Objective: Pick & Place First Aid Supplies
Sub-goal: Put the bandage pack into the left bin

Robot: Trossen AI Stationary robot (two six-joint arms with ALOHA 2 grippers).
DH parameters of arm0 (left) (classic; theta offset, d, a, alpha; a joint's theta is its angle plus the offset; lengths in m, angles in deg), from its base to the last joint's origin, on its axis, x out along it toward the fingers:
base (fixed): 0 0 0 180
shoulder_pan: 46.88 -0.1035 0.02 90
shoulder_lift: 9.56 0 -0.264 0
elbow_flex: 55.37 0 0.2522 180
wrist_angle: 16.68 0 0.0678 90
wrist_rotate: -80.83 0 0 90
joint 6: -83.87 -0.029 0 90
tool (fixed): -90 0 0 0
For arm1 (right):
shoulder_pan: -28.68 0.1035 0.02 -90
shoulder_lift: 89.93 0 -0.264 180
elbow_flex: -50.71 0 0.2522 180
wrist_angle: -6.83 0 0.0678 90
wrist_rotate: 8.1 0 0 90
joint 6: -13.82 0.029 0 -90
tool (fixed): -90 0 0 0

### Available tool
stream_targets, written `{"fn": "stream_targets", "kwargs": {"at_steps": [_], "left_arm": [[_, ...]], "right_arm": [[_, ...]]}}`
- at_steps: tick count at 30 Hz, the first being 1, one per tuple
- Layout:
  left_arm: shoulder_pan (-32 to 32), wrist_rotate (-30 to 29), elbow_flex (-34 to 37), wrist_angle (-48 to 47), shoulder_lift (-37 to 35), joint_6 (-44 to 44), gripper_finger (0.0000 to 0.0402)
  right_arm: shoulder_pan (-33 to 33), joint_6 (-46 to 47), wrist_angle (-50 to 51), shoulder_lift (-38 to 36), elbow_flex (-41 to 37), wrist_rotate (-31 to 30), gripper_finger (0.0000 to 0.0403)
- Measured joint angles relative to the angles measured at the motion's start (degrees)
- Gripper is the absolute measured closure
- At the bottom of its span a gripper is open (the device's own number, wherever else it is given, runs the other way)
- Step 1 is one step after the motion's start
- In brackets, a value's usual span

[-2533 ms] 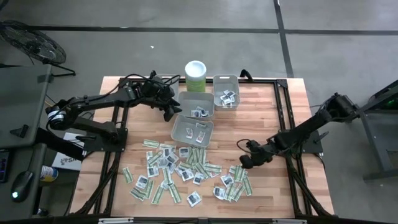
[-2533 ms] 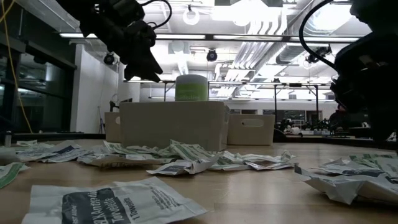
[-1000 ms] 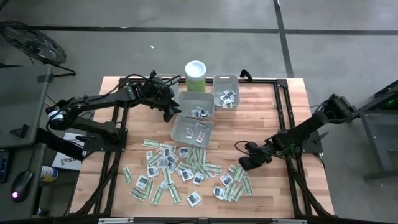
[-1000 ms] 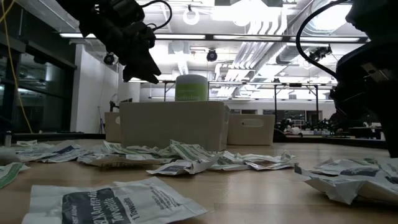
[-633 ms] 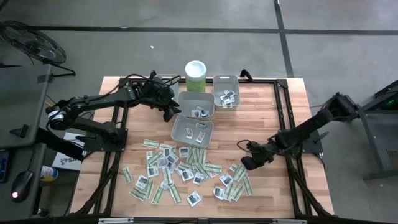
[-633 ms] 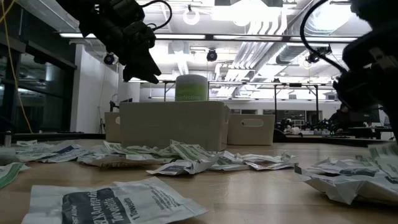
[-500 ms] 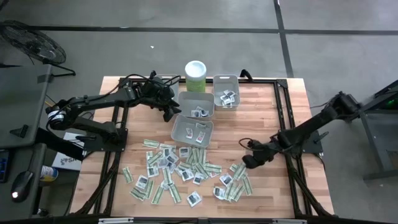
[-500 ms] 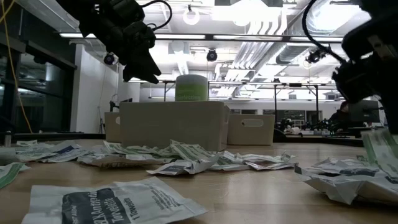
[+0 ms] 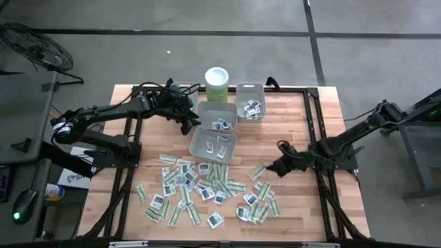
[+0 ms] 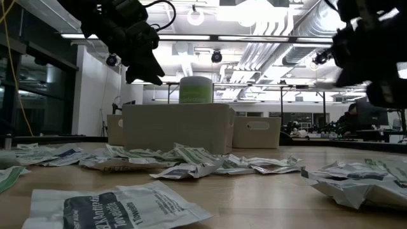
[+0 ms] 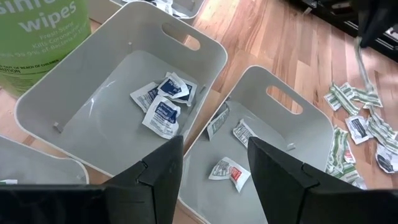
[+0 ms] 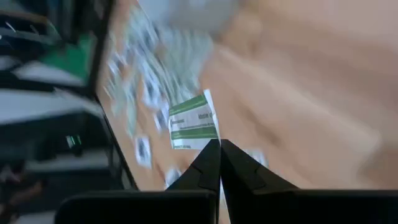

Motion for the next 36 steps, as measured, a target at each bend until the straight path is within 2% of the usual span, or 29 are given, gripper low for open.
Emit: {"fn": "stream_targets", "kwargs": {"at_steps": [7,12,16,26,31,36], "left_arm": [[0.0,0.6,0.0,1.6,0.0,2.0,0.0222],[0.0,4.8,0.1,7.6,0.0,5.1,0.0222],[0.0,7.3,0.1,14.0,0.0,8.8,0.0222],[0.8,9.1,0.1,33.0,0.0,16.4,0.0222],[3.0,8.3,0.0,43.0,0.0,16.5,0.0222],[5.5,4.5,0.0,46.9,0.0,16.4,0.0222]], "right_arm": [[-1.9,-14.0,-9.7,-0.3,0.0,-15.8,0.0403],[-4.8,-26.8,-19.3,-0.3,0.0,-22.9,0.0403],[-7.6,-37.2,-26.1,-0.3,0.6,-24.7,0.0403],[-14.9,-62.1,-26.6,2.0,13.4,-25.1,0.0403],[-18.0,-68.9,-26.3,5.1,19.5,-25.1,0.0403],[-20.5,-74.1,-26.1,9.8,25.0,-24.3,0.0403]]}}
